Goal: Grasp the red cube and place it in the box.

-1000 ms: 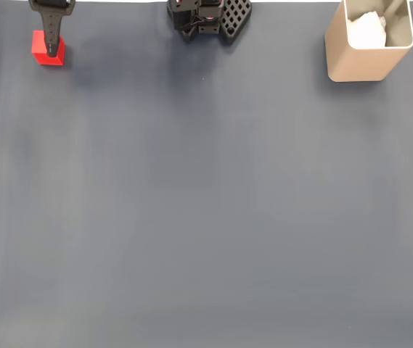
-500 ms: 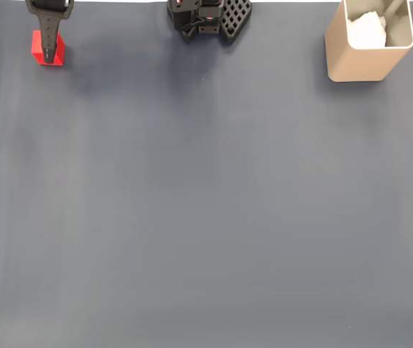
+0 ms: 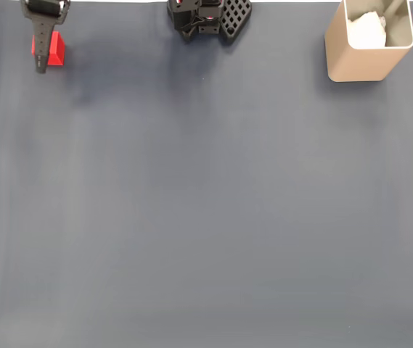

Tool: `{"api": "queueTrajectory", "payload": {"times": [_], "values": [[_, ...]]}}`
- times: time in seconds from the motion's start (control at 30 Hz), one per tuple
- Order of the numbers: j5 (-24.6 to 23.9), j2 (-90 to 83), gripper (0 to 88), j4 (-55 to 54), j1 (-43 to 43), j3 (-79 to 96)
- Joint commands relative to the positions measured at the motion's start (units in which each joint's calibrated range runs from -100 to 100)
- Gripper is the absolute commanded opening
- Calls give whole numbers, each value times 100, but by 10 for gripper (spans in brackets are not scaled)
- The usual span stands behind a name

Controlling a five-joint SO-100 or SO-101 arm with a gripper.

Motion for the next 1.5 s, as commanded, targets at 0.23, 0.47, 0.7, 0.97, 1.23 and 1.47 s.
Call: {"api": "queueTrajectory", "payload": {"times": [0.23,0.47,0.7,0.97,1.23,1.47], "values": [[-103,349,423,-497,-120,-370],[-137,539,424,-653,-155,-406],[-122,686,424,-784,-106,-406],[-107,808,425,-923,-42,-406],[-20,834,429,-1022,178,-406],[68,652,430,-956,363,-224]]}}
